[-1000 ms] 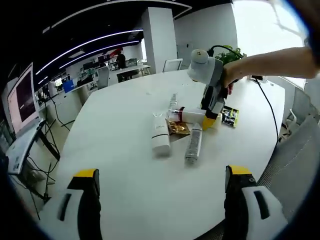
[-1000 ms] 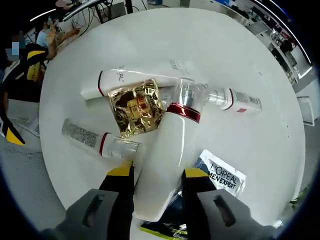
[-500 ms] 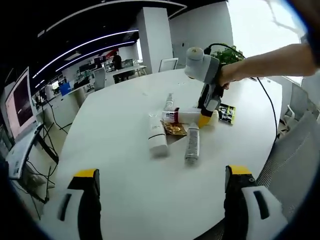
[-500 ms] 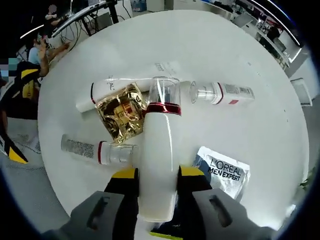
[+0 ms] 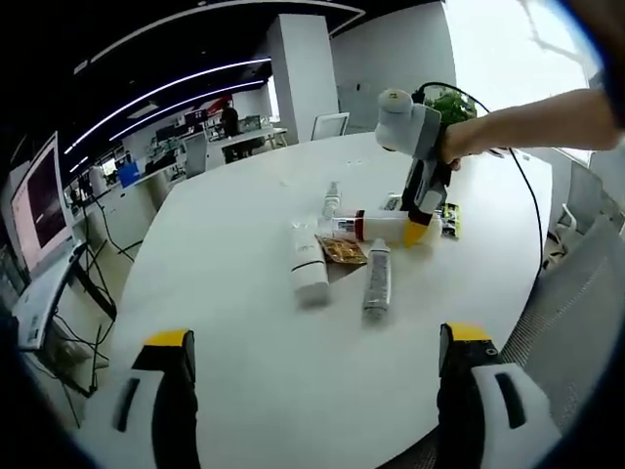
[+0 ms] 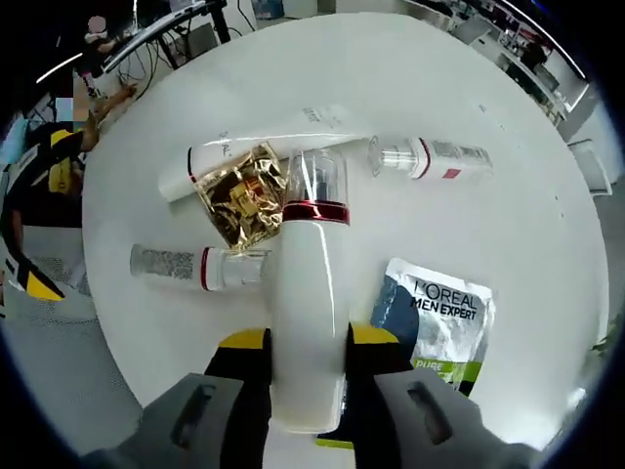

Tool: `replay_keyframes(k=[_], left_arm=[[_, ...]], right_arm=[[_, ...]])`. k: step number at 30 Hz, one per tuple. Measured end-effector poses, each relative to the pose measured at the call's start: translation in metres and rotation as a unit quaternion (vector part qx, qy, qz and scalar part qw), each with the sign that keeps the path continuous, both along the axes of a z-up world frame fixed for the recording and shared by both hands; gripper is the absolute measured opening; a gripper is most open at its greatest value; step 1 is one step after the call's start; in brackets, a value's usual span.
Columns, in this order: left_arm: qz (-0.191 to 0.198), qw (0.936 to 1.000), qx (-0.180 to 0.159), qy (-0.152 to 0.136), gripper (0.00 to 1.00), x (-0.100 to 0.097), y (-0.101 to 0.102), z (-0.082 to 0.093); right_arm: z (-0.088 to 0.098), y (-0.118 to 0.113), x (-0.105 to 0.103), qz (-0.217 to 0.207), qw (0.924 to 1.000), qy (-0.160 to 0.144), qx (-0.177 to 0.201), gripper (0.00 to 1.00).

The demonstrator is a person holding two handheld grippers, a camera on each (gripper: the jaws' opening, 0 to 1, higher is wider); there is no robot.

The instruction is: Arrange the skincare products in the storage area until every visible bottle or jar stands upright without overlapping.

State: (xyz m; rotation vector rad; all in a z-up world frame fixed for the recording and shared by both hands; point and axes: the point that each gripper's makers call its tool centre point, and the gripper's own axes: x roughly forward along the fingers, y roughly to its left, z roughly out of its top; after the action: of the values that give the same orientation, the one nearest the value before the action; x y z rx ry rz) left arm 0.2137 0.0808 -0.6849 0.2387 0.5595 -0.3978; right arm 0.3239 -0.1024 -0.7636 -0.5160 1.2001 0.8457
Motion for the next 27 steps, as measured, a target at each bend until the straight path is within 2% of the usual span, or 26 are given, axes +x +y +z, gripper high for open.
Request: replay_keyframes(k=[2,4,7,10,12,17,20,22,24,27], left_arm=[[0.000,1.0000,0.001,0.000,0.98,0.000,0.000,0.000],[0.002,1.0000,0.000,0.001,0.98,0.000,0.001,0.000],[-0.003,1.0000,0.001,0.001,0.98,-0.001,-0.001,0.000],[-0.007,1.0000,0.004,0.003,0.98,-0.002,-0.002,-0.001],[-0.003,1.0000,0.004,0.004,0.98,-0.003,-0.001,-0.001],[-0.003,1.0000,-0.004,0.006,0.98,-0.004,-0.002,0.000],[-0.008,0.9999,-0.011,0.011,0.98,-0.005,-0.004,-0.001],[-0.006,0.9998,-0.015,0.013,0.98,-0.006,-0.004,-0.001],[-0.006,0.9997,-0.016,0.014,0.98,-0.006,-0.004,-0.001],[-0.008,0.9997,-0.018,0.013,0.98,-0.007,-0.005,0.002]], right_arm=[[0.002,0.000,-0.007,-0.021,0.9995,0.013,0.018,0.27],[-0.001,-0.003,-0.006,-0.037,0.9985,0.025,0.033,0.27],[-0.001,-0.006,-0.014,-0.067,0.9944,0.055,0.060,0.27],[0.003,-0.010,-0.019,-0.065,0.9948,0.047,0.062,0.27],[0.002,-0.009,-0.025,-0.072,0.9922,0.067,0.076,0.27],[0.004,-0.007,-0.036,-0.126,0.9760,0.111,0.139,0.27],[0.007,-0.006,-0.038,-0.143,0.9684,0.117,0.168,0.27],[0.007,-0.005,-0.044,-0.156,0.9608,0.134,0.186,0.27],[0.008,-0.003,-0.050,-0.171,0.9511,0.148,0.210,0.27],[0.010,-0.001,-0.056,-0.204,0.9305,0.171,0.251,0.27]])
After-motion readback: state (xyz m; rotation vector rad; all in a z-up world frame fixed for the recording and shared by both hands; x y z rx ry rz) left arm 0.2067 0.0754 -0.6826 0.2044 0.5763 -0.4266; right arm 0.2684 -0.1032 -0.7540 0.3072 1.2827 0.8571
